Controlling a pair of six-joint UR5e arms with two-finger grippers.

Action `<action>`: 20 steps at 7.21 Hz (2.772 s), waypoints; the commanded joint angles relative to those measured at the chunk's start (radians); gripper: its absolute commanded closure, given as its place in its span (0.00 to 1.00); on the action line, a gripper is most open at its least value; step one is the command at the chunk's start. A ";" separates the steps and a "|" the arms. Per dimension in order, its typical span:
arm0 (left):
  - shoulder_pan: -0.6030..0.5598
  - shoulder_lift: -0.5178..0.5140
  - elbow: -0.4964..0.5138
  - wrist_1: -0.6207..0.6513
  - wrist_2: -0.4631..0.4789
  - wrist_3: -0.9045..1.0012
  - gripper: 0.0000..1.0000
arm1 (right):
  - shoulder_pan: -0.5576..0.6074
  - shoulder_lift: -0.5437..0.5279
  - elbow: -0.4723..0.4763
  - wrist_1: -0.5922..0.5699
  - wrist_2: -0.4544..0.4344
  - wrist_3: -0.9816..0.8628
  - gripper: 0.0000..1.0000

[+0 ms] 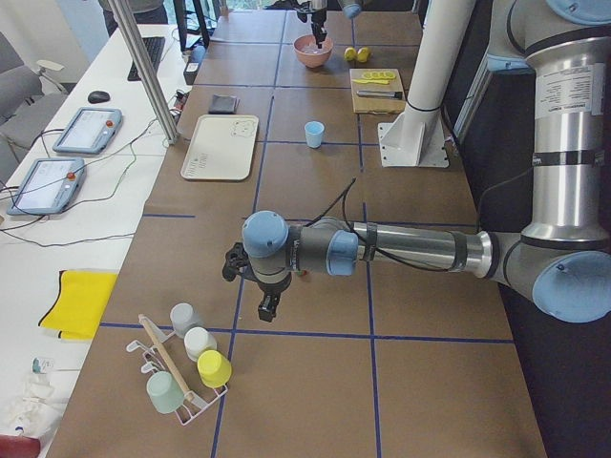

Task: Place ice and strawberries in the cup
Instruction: 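Lower the right gripper into the bowl and grasp a third ice cube, then carry the ice cube with the right gripper over the cup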

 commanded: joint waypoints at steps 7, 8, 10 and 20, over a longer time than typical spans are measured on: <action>0.000 -0.003 -0.002 -0.006 0.000 -0.003 0.00 | -0.030 0.396 0.154 -0.229 -0.046 0.681 1.00; -0.001 -0.003 0.000 -0.032 0.000 -0.004 0.00 | -0.117 0.508 0.172 -0.355 -0.114 0.734 1.00; 0.000 -0.002 0.000 -0.043 0.000 -0.004 0.00 | -0.359 0.747 0.160 -0.551 -0.310 0.869 1.00; 0.003 -0.002 0.010 -0.043 0.000 -0.004 0.00 | -0.665 1.006 -0.076 -0.555 -0.619 1.055 0.01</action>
